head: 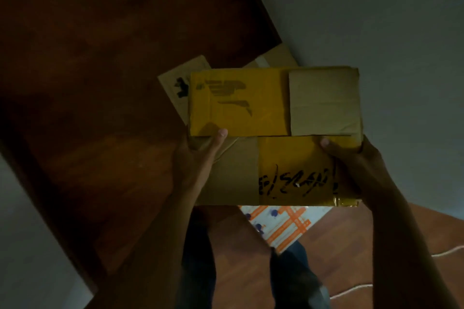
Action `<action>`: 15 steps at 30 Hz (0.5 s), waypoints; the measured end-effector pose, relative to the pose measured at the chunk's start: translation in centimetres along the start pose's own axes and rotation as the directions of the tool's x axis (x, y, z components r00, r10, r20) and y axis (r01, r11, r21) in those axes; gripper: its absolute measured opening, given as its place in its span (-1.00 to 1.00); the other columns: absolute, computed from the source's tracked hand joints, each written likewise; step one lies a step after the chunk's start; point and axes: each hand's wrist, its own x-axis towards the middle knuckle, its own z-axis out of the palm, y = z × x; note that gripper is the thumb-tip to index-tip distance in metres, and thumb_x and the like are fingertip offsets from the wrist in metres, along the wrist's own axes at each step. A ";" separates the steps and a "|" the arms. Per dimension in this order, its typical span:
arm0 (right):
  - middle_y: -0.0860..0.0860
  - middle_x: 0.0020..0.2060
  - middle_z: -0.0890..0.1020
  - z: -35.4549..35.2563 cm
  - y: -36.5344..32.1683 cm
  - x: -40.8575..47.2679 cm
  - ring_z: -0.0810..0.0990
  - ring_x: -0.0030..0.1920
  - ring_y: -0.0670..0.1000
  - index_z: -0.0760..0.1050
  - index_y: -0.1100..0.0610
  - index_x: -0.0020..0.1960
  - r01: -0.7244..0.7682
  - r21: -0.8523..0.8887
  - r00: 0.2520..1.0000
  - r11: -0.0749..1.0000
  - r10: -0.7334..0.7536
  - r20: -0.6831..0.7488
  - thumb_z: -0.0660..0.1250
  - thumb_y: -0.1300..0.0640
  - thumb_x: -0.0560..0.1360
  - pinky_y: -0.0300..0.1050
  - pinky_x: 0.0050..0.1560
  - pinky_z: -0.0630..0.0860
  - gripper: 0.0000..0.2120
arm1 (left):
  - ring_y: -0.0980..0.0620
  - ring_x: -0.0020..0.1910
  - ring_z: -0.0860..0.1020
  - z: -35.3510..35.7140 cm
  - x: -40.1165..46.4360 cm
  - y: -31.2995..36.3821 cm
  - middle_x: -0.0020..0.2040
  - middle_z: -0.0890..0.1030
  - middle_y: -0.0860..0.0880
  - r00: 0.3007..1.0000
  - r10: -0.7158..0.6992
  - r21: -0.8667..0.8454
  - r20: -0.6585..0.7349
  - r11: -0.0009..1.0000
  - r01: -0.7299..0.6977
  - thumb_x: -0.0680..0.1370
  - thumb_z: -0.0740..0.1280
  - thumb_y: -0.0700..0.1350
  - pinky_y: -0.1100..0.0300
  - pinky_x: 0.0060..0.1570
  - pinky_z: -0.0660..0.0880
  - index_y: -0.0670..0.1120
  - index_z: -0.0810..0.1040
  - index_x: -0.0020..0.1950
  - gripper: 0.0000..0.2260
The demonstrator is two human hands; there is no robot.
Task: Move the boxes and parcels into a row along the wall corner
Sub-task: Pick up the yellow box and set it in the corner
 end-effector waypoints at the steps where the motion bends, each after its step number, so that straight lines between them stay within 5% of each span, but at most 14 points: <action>1: -0.05 0.23 0.65 2.0 -1.4 0.0 0.66 0.17 0.06 0.45 -0.19 0.41 0.014 -0.007 1.000 1.000 -0.014 0.018 0.60 -0.26 0.21 0.19 0.12 0.63 -0.20 | 0.09 0.28 0.48 -2.3 0.5 0.4 0.36 0.52 0.10 1.000 -0.003 -0.020 -0.024 1.000 0.002 0.37 0.45 0.29 0.18 0.22 0.40 -0.01 0.42 0.50 -0.23; 5: -0.05 0.22 0.66 11.2 -6.6 0.3 0.67 0.17 0.09 0.48 -0.23 0.37 0.065 -0.034 0.992 0.997 -0.061 0.111 0.65 -0.25 0.19 0.22 0.13 0.62 -0.21 | 0.14 0.24 0.43 -11.8 2.8 0.9 0.36 0.50 0.08 0.985 -0.010 -0.059 -0.173 0.998 -0.001 0.39 0.45 0.25 0.24 0.15 0.36 0.01 0.40 0.51 -0.26; 9: -0.08 0.21 0.66 20.7 -11.4 0.9 0.67 0.17 0.04 0.48 -0.23 0.36 0.138 -0.072 0.955 0.988 -0.114 0.272 0.62 -0.23 0.23 0.19 0.12 0.63 -0.26 | -0.01 0.42 0.44 -20.2 5.4 0.6 0.49 0.44 0.07 0.940 -0.001 -0.055 -0.340 0.998 -0.019 0.33 0.45 0.37 0.07 0.38 0.35 0.03 0.34 0.56 -0.12; 15: -0.13 0.13 0.65 31.1 -16.9 4.6 0.67 0.07 -0.06 0.46 -0.15 0.36 0.163 -0.099 0.919 0.982 -0.115 0.378 0.59 -0.16 0.28 -0.03 -0.09 0.65 -0.31 | -0.08 0.40 0.47 -27.4 11.3 1.9 0.48 0.47 0.00 0.914 -0.055 -0.075 -0.401 0.997 0.027 0.35 0.40 0.42 0.10 0.19 0.36 0.05 0.36 0.54 -0.15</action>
